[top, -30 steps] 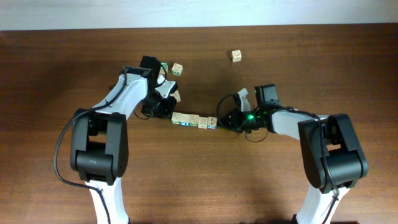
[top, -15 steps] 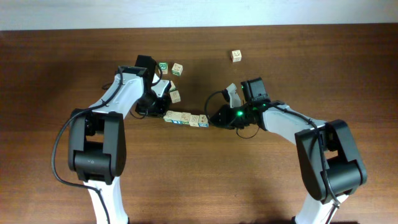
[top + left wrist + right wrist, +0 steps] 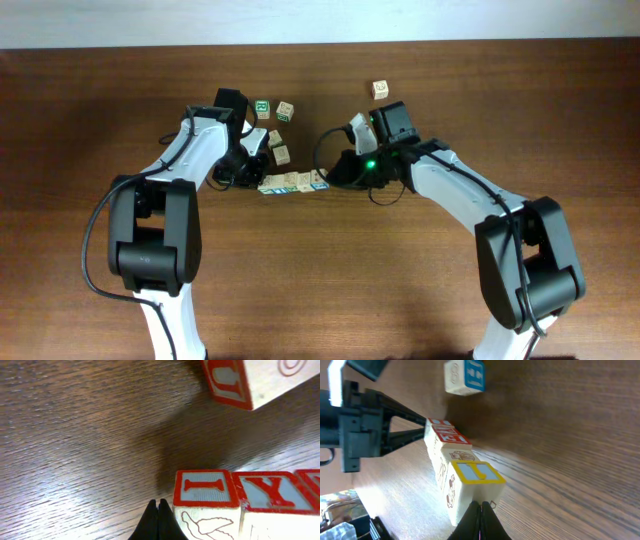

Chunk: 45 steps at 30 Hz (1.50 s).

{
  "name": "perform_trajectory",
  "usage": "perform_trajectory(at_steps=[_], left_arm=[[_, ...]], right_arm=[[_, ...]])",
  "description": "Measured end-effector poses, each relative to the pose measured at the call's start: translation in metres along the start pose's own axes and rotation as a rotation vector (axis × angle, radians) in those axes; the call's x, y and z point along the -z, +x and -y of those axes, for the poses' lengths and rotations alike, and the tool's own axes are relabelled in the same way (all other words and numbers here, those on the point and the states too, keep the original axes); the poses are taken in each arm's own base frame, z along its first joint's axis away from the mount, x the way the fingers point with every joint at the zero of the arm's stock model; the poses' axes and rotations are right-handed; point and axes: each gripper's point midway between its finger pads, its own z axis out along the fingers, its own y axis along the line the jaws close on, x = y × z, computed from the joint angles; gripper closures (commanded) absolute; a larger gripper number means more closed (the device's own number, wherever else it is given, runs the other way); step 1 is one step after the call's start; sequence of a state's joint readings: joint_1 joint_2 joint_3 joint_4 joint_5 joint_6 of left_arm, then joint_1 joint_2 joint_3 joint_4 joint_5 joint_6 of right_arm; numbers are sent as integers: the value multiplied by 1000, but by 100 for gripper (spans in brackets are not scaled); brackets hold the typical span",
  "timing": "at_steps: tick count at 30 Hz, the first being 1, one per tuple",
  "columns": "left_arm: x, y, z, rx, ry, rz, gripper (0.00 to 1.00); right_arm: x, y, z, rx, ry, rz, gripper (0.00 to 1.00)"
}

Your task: Rotate 5 blocks

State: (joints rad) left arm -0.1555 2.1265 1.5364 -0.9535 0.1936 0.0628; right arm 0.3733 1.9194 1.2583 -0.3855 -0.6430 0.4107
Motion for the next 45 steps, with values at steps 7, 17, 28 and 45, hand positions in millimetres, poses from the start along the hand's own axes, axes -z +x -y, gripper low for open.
perform_trajectory(at_steps=[7,17,28,45], left_arm=[[0,0,-3,1,-16,-1,100],[-1,0,-8,8,-29,-3,100],[-3,2,-4,12,-2,-11,100],[-3,6,32,-5,150,-27,100]], right_arm=[[2,-4,-15,32,-16,11,96],[3,-7,-43,88,-1,16,96],[6,-14,-63,131,-36,40,96],[4,-7,-104,211,-111,38,96]])
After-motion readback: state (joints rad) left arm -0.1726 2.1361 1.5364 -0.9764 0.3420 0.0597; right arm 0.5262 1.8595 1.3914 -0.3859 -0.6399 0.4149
